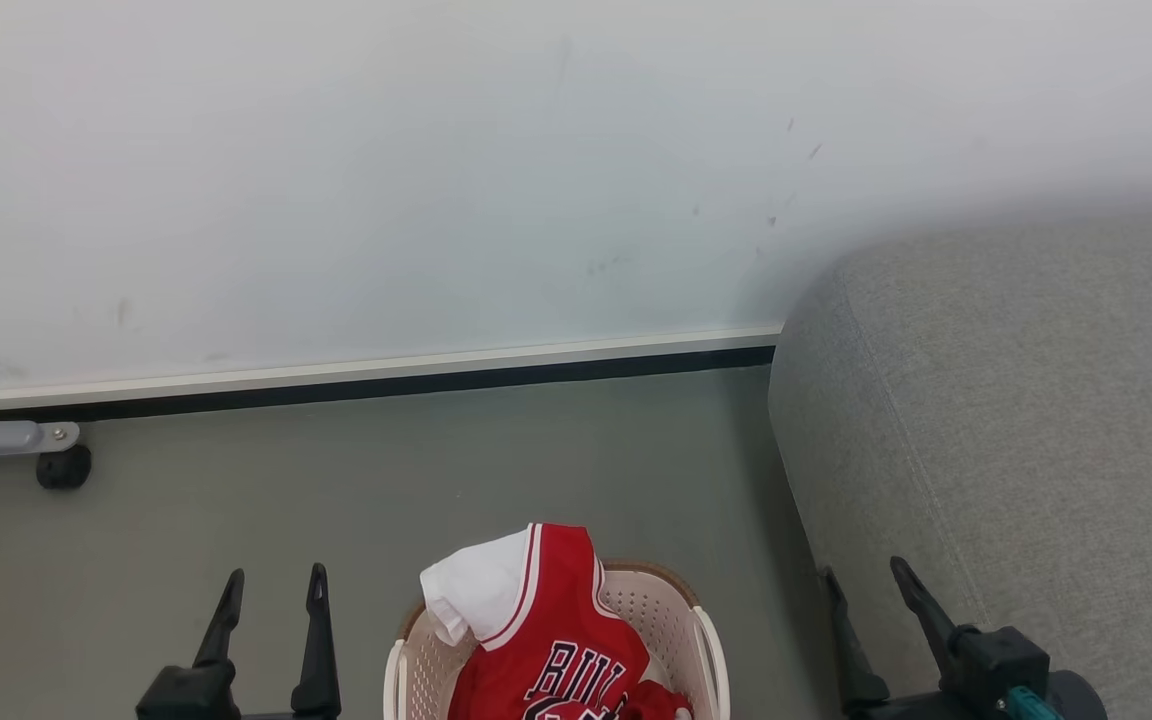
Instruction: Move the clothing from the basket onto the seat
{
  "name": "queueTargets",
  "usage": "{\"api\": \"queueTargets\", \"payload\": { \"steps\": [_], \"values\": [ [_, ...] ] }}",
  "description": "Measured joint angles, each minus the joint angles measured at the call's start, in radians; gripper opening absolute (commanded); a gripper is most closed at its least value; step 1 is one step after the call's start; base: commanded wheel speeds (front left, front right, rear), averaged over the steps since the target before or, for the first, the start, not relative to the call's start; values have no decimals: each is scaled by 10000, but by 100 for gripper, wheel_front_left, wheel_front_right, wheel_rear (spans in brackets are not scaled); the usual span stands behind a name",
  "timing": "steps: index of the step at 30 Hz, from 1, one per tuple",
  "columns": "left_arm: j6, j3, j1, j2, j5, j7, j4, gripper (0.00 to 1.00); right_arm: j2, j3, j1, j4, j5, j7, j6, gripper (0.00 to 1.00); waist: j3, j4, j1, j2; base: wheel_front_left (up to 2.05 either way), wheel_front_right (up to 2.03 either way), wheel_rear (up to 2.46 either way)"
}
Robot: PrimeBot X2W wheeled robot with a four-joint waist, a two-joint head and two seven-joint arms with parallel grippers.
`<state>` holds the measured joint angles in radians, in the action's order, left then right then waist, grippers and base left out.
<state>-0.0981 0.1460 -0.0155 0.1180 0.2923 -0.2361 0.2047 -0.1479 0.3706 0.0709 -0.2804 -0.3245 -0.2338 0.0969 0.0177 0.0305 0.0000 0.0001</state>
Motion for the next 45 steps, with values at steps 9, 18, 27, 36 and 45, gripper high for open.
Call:
{"api": "queueTargets", "payload": {
  "steps": [9, 18, 27, 36, 45],
  "values": [
    [-73, 29, -97, -19, -499, -134, 107, 100, -36, 198, 3, 27, 612, -157, 82, 100, -37, 4, 0, 0, 0, 0, 0],
    [21, -46, -97, -90, -472, -134, 224, 100, -36, 165, 4, 23, 614, -157, 82, 100, -60, 13, 0, 0, 0, 0, 0],
    [27, -98, -97, -119, -472, -134, 309, 100, -35, 109, 4, 23, 616, -157, 82, 100, -77, 18, 0, 0, 0, 0, 0],
    [105, -127, -98, -140, -493, -134, 311, 100, -35, 42, 2, 86, 621, -157, 82, 100, -158, 7, 0, 0, 0, 0, 0],
    [280, 50, 94, -52, -752, -134, 75, 100, -297, -259, 127, 535, 788, -182, 82, 100, -845, 21, 0, 0, 0, 0, 0]
  ]
}}
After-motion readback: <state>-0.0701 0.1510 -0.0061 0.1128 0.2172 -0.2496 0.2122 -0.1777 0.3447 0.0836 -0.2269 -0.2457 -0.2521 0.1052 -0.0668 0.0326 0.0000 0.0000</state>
